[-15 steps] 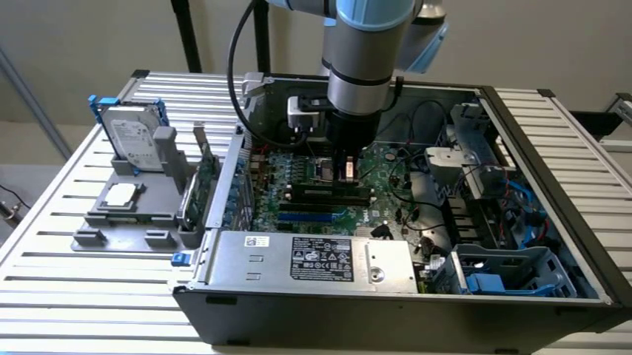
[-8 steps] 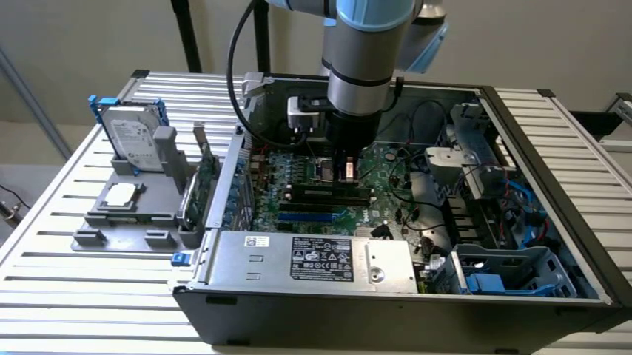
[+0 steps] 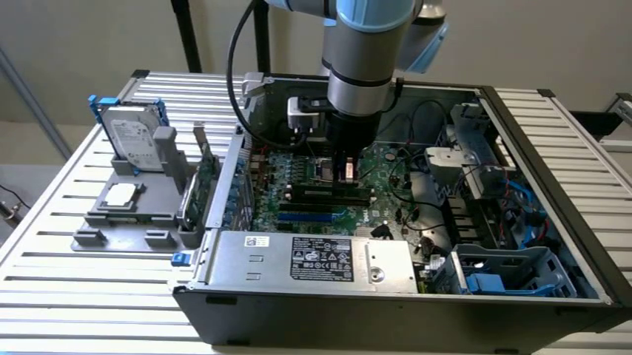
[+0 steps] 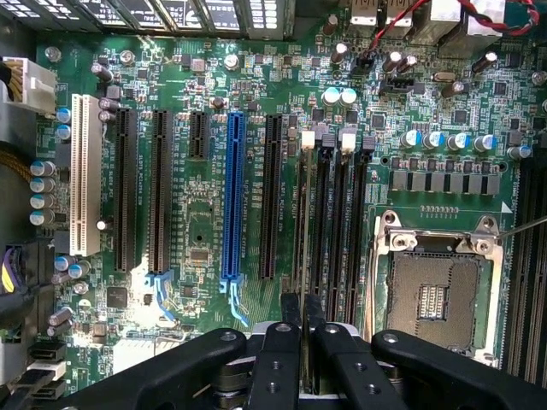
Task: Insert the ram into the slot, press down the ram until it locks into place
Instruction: 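Insert the ram into the slot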
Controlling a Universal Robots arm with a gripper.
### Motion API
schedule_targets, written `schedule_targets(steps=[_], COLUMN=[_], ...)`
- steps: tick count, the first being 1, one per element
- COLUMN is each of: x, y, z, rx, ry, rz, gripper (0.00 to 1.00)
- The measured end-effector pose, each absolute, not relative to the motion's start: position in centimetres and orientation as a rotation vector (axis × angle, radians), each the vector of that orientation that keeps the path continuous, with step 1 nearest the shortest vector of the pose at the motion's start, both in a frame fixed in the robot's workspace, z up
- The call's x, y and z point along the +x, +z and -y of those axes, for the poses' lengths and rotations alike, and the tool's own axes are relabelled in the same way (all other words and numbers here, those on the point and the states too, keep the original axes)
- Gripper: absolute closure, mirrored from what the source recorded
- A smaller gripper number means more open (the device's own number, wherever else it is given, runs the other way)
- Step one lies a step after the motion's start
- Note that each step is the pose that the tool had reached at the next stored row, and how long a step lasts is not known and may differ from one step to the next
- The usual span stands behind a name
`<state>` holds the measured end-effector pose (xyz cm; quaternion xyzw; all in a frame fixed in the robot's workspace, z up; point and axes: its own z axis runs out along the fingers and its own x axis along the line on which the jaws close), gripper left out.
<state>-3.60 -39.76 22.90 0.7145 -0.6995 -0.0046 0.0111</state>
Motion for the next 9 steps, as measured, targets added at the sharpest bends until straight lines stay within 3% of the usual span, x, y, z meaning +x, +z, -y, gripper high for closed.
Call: schedule_targets(steps=[9], x=[-3.56], y=[22.69], z=[39.75], rx=[2.226], ry=[-0.013], rz=[2.187], gripper=[0.87])
